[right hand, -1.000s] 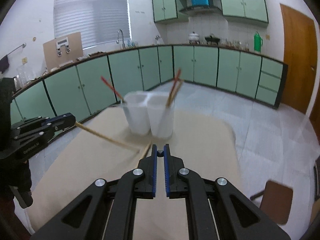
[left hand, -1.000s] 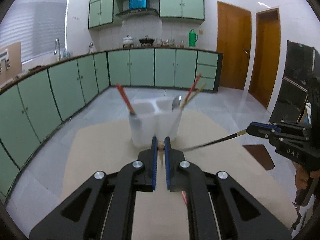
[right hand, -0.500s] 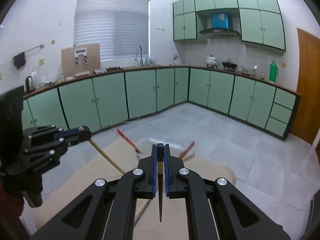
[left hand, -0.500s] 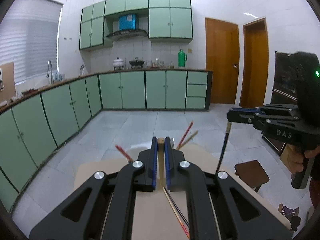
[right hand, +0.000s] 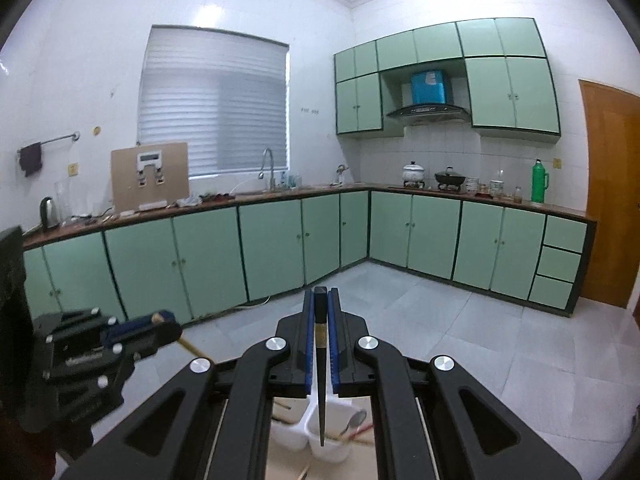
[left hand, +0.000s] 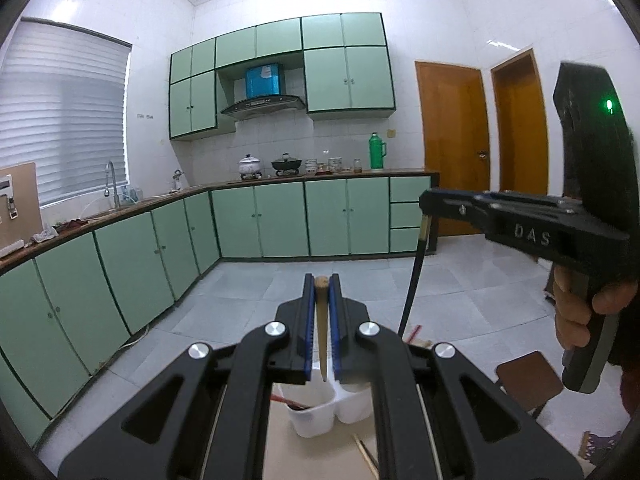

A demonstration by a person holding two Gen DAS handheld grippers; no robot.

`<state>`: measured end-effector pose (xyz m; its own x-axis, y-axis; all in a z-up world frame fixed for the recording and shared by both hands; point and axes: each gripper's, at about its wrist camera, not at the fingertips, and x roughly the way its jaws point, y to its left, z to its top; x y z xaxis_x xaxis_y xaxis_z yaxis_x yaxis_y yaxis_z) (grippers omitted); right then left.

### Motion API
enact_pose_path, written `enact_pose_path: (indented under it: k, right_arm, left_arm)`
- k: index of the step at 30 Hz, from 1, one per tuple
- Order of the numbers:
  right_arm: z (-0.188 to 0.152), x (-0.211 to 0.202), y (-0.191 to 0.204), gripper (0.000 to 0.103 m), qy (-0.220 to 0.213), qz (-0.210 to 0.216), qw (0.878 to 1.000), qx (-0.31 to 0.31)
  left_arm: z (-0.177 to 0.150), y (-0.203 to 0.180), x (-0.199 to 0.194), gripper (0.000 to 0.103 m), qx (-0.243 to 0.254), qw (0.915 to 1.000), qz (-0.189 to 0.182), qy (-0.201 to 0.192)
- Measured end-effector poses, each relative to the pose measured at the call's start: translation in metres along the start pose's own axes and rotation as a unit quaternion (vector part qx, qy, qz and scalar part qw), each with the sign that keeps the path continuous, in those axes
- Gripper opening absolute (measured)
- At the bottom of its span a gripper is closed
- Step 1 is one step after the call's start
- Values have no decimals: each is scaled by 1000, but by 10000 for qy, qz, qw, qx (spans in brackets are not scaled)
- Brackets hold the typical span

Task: Organize utensils
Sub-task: 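Carry both chopsticks to the holder and insert them upright, then open both tools to release the chopsticks and pull back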

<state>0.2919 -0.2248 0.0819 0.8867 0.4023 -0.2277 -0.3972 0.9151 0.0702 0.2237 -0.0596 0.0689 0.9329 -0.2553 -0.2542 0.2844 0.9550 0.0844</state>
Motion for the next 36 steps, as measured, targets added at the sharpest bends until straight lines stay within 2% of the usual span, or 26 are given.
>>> enact_pose_path:
  k: [5, 10, 17, 23, 29, 31, 32, 34, 36]
  right_arm:
    - [-11, 33, -10, 6, 16, -115, 9998, 172]
    - [-34, 64, -21, 6, 246, -214, 9989, 333]
    - [-56, 85, -26, 6, 548, -254, 9975, 379]
    - [-69, 94, -34, 7, 832, -155, 9952, 488]
    - [-67, 85, -36, 26, 769, -184, 9956, 497]
    - [-65, 80, -37, 40, 723, -219, 9959, 497]
    - [-64, 75, -38, 44, 690, -243, 9960, 517]
    - [-63, 63, -39, 60, 603, -297, 9962, 561]
    - [-63, 52, -40, 74, 526, -406, 9961, 583]
  left_arm:
    - [-11, 6, 32, 6, -132, 9998, 46, 170]
    - [-27, 16, 66, 6, -252, 9986, 73, 450]
    - [-49, 30, 102, 6, -346, 9960, 77, 821]
    - [-60, 37, 114, 6, -415, 9935, 31, 1059]
    - [-57, 39, 113, 9, -413, 9937, 20, 1045]
    - [-56, 39, 106, 15, -410, 9943, 26, 988]
    - [-56, 39, 103, 18, -408, 9945, 37, 964]
    - [-56, 38, 95, 30, -414, 9951, 40, 902]
    - [-54, 37, 85, 37, -413, 9957, 67, 830]
